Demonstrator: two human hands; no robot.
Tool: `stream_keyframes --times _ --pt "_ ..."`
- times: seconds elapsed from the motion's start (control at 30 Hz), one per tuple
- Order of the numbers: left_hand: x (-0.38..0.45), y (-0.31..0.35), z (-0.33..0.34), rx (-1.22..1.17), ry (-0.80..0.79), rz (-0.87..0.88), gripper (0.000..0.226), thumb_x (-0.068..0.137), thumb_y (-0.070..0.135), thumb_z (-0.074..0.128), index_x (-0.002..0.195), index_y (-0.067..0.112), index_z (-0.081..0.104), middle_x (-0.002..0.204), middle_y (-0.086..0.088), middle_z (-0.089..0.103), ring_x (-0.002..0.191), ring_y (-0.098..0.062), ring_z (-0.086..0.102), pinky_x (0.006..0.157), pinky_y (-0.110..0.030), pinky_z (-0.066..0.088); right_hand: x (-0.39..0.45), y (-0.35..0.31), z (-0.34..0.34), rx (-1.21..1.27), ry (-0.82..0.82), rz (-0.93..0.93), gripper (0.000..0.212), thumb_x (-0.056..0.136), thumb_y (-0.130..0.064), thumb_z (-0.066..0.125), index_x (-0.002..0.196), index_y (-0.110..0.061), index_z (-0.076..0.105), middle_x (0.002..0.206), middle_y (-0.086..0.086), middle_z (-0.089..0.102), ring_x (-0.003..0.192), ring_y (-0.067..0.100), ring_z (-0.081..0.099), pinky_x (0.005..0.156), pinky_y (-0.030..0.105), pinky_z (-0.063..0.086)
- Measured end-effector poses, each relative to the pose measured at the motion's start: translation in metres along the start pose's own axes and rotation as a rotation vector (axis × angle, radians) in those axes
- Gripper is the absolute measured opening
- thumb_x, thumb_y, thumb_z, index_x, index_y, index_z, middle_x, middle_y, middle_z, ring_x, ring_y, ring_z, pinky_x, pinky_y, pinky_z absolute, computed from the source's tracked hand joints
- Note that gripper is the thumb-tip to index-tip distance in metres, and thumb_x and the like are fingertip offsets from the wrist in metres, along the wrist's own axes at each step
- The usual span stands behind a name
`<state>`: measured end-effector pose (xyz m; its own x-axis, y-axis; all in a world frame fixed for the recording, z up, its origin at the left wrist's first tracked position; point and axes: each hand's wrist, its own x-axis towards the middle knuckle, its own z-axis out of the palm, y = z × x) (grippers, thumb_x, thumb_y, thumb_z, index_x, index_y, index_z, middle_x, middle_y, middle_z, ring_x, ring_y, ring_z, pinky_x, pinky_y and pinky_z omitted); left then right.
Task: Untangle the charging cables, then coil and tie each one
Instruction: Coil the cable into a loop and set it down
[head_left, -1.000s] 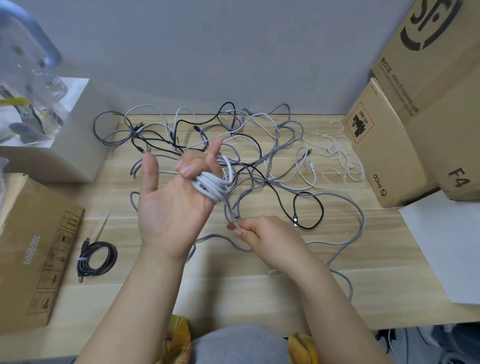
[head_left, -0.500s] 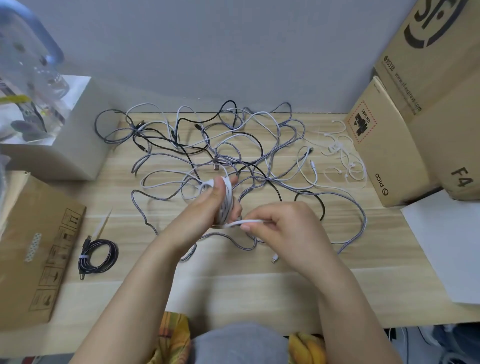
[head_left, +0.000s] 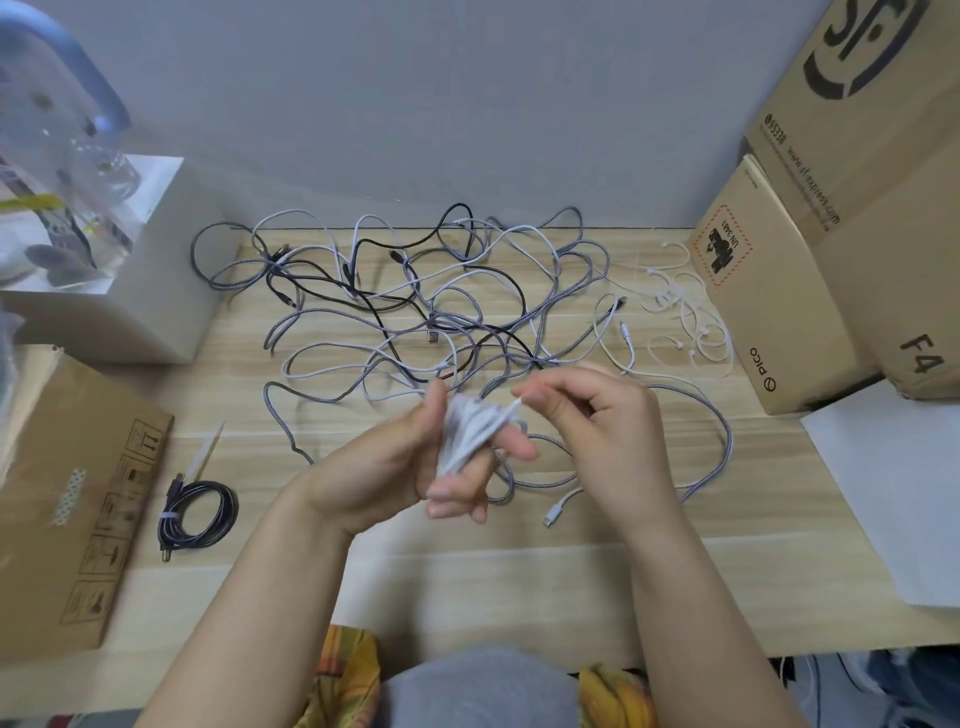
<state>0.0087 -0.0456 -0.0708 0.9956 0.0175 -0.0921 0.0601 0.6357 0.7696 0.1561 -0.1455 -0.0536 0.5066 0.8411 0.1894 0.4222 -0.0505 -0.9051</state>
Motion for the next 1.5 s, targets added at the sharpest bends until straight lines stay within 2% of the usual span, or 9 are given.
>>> stream_keyframes --times 0.17,0.37,0.57,0.73,0.87,1.03,1.23,1.33,1.5 --pt "-0.001 0.012 0.000 -0.500 -0.110 0.188 0.042 0.100 0.029 0.040 0.115 -0.009 0.050 0.062 -0.003 0.036 0.053 -0.018 0.038 0.081 -0.034 0.047 -0.004 0.012 0.014 -0.115 -0.197 0.093 0.027 0.089 -0.036 0.051 0.087 -0.017 0.070 0.052 -0.018 0.048 0.054 0.004 0.043 0.055 0.028 0.035" --pt "0.010 0.008 -0.007 -0.694 0.449 0.388 0.027 0.089 0.012 0.052 0.108 -0.006 0.058 0.064 -0.001 0.054 0.057 -0.013 0.055 0.079 -0.033 0.055 -0.011 0.002 0.031 -0.410 -0.411 0.077 0.022 0.095 -0.038 0.041 0.087 -0.022 0.055 0.063 -0.002 0.047 0.074 0.029 0.052 0.062 0.038 0.038" --pt "0.011 0.007 -0.033 -0.878 0.597 0.581 0.090 0.046 -0.014 0.078 0.127 -0.016 0.039 0.071 -0.006 0.062 0.063 -0.019 0.066 0.072 -0.049 0.056 -0.014 -0.012 0.033 -0.640 -0.472 0.056 0.028 0.100 -0.035 0.035 0.105 -0.022 0.059 0.095 0.006 0.065 0.093 0.033 0.055 0.067 0.036 0.036" --pt "0.011 0.005 -0.040 -0.838 0.575 0.594 0.077 0.048 -0.014 0.078 0.118 -0.019 0.047 0.068 -0.006 0.059 0.061 -0.019 0.065 0.071 -0.046 0.057 -0.013 -0.010 0.032 -0.698 -0.464 0.004 0.028 0.100 -0.037 0.035 0.096 -0.020 0.057 0.090 0.007 0.064 0.089 0.034 0.055 0.062 0.036 0.033" --pt "-0.003 0.006 -0.030 -0.678 0.300 0.429 0.032 0.092 0.014 0.054 0.108 -0.013 0.060 0.061 -0.011 0.055 0.056 -0.023 0.055 0.081 -0.036 0.052 -0.010 -0.002 0.018 -0.505 -0.323 0.060 0.025 0.096 -0.038 0.044 0.096 -0.024 0.065 0.064 -0.003 0.054 0.069 0.021 0.053 0.062 0.034 0.042" --pt "0.003 0.013 -0.018 -0.288 0.895 0.303 0.029 0.097 0.026 0.038 0.073 0.012 0.049 0.044 0.005 0.036 0.035 -0.010 0.037 0.056 -0.021 0.052 -0.005 -0.013 -0.006 0.111 -0.043 0.128 0.018 0.086 -0.033 0.048 0.071 -0.030 0.058 0.049 -0.017 0.045 0.048 0.004 0.035 0.052 0.022 0.028" --pt "0.009 -0.002 -0.046 -0.869 1.095 0.313 0.031 0.099 0.024 0.041 0.073 0.010 0.051 0.051 0.001 0.054 0.039 -0.009 0.055 0.065 -0.028 0.055 -0.014 -0.033 -0.004 0.386 -0.101 0.015 0.031 0.076 -0.030 0.062 0.049 -0.026 0.047 0.047 -0.015 0.033 0.047 0.001 0.026 0.047 0.013 0.024" --pt "-0.005 -0.008 -0.065 -1.259 1.077 0.391 0.030 0.100 0.016 0.038 0.078 0.004 0.056 0.059 -0.004 0.062 0.043 -0.013 0.058 0.084 -0.009 0.041 -0.017 -0.033 -0.011 0.403 -0.110 -0.056 0.035 0.070 -0.025 0.062 0.045 -0.026 0.037 0.045 -0.015 0.029 0.046 0.002 0.024 0.047 0.017 0.022" --pt "-0.018 -0.002 -0.089 -1.488 0.924 0.471 0.032 0.095 0.006 0.042 0.114 -0.020 0.049 0.066 -0.019 0.058 0.059 -0.008 0.049 0.068 -0.006 0.038 -0.021 -0.026 -0.008 0.379 -0.231 -0.089 0.035 0.067 -0.020 0.060 0.045 -0.014 0.034 0.048 -0.012 0.024 0.048 0.006 0.023 0.047 0.019 0.020"
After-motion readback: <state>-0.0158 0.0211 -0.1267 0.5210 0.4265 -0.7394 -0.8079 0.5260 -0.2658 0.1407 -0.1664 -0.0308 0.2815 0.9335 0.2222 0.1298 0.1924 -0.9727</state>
